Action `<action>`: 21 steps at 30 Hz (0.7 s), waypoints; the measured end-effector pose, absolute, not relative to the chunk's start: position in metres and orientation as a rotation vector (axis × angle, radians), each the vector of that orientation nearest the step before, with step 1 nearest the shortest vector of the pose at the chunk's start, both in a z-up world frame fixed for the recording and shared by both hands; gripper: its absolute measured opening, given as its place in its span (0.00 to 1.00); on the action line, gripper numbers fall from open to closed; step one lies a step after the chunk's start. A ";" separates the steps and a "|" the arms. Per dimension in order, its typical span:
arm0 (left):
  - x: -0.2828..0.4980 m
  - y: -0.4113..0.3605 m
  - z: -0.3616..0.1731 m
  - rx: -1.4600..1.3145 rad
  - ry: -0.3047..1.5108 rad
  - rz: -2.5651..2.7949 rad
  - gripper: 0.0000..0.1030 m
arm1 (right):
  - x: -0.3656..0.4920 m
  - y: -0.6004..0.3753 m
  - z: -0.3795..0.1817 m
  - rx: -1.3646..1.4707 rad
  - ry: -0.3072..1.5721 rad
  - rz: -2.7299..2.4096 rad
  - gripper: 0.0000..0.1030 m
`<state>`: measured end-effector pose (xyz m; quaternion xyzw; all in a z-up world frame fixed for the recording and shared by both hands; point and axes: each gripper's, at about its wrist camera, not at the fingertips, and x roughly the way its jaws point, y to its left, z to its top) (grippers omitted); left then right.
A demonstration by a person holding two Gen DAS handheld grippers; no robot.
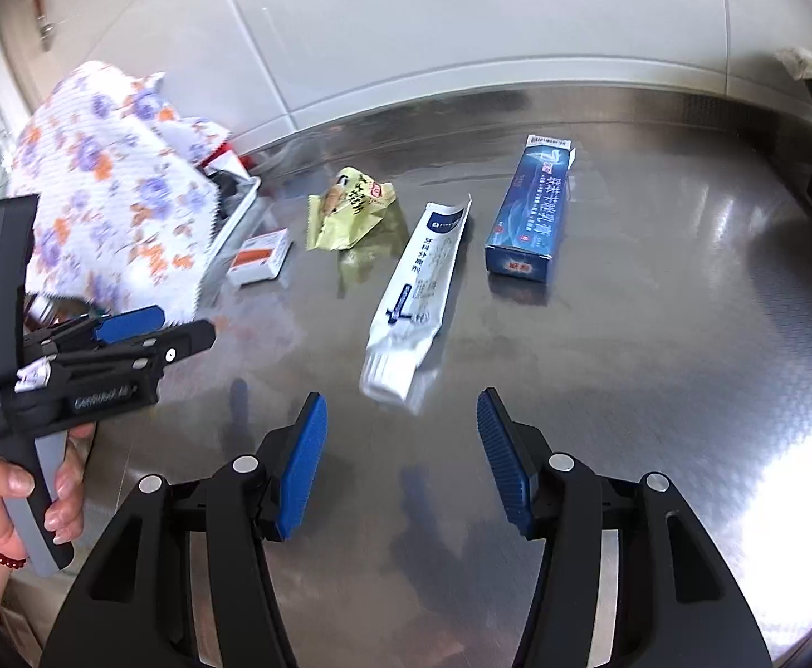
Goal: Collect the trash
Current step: 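Raise both tools back over the counter toward the medicine box, then grasp the orange-and-white medicine box with the left tool while the right tool grasps the toothpaste tube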
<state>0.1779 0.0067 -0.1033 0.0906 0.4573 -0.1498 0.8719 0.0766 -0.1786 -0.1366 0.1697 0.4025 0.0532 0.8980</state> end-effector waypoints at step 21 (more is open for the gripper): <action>0.283 0.001 -0.145 0.169 1.007 -0.273 0.72 | 0.136 -0.149 -0.162 0.273 0.878 -0.006 0.56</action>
